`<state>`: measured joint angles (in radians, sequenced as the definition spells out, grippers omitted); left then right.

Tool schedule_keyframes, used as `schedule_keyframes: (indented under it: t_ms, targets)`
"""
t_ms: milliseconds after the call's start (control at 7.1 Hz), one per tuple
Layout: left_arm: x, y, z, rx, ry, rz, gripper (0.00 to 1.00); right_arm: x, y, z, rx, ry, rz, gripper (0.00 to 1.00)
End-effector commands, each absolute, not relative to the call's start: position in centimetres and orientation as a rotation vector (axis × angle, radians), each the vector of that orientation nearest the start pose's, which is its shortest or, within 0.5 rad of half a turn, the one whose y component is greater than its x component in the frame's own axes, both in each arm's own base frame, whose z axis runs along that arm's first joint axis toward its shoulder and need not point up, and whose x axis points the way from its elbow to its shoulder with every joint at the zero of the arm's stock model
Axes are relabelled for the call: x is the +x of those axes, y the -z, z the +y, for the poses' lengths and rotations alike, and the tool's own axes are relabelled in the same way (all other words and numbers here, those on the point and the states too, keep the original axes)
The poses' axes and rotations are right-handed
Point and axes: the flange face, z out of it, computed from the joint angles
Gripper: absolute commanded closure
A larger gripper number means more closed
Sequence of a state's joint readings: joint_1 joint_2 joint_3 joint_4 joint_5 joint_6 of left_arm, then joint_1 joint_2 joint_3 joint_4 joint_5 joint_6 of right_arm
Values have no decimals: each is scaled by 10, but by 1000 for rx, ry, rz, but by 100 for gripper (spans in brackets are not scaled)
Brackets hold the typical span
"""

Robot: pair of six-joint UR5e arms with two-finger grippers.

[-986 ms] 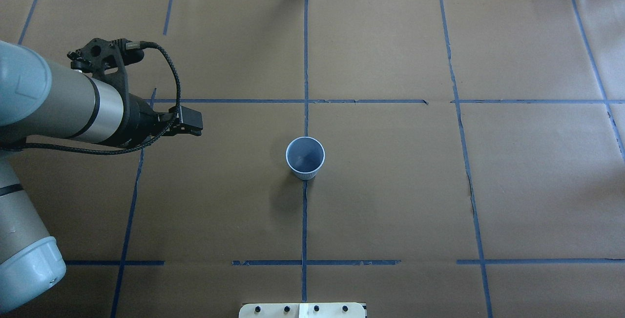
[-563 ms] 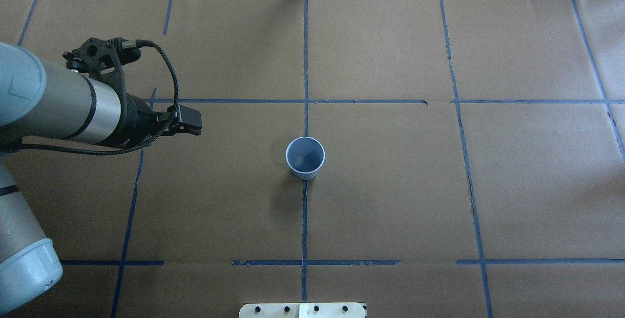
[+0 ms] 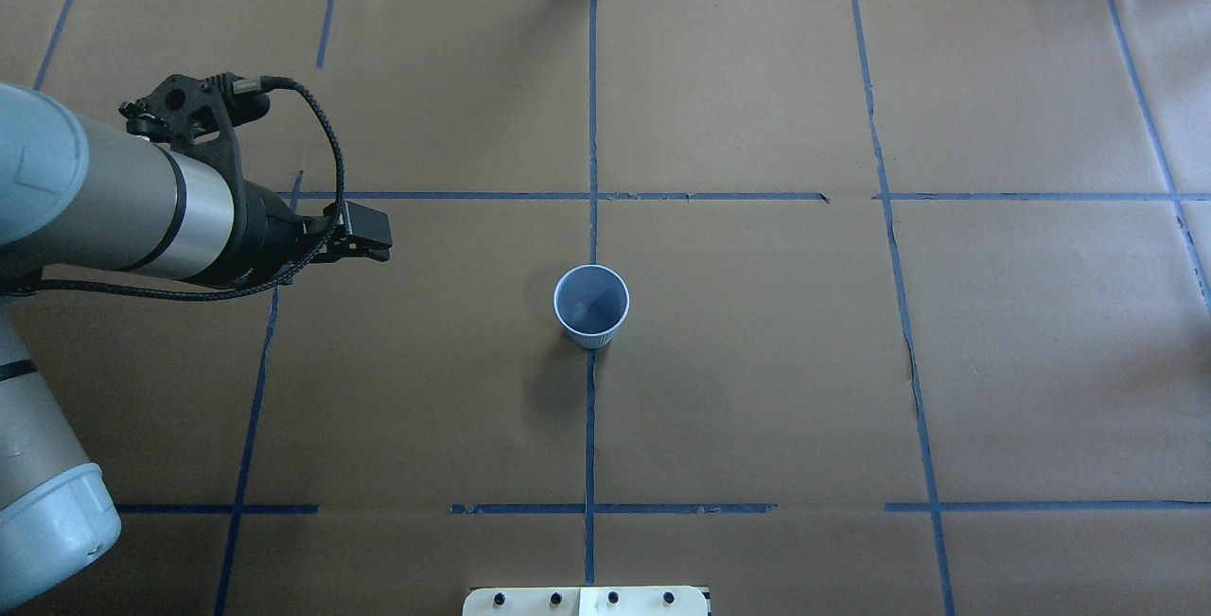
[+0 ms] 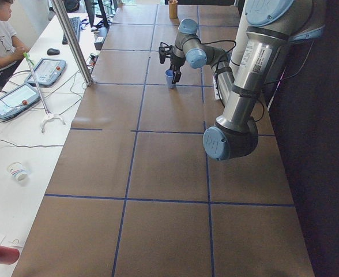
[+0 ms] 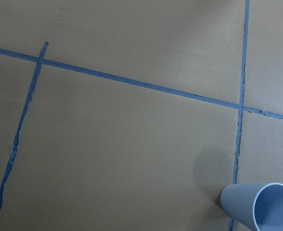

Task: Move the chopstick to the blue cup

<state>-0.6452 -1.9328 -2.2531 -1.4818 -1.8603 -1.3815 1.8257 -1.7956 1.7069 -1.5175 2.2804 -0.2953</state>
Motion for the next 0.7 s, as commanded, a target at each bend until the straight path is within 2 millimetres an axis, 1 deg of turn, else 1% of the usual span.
schedule_keyframes:
  t_ms: [0, 141, 282, 563]
  targets:
    - [330, -198, -374, 130, 283, 969, 0, 176, -634, -334, 159, -14, -688, 100]
    - [331, -200, -376, 128, 284, 965, 0, 181, -616, -320, 151, -35, -687, 100]
    - [332, -200, -376, 128, 283, 964, 0, 183, -602, -315, 161, -43, -684, 100]
    - [339, -201, -379, 122, 283, 962, 0, 187, -579, -312, 196, -41, -671, 100]
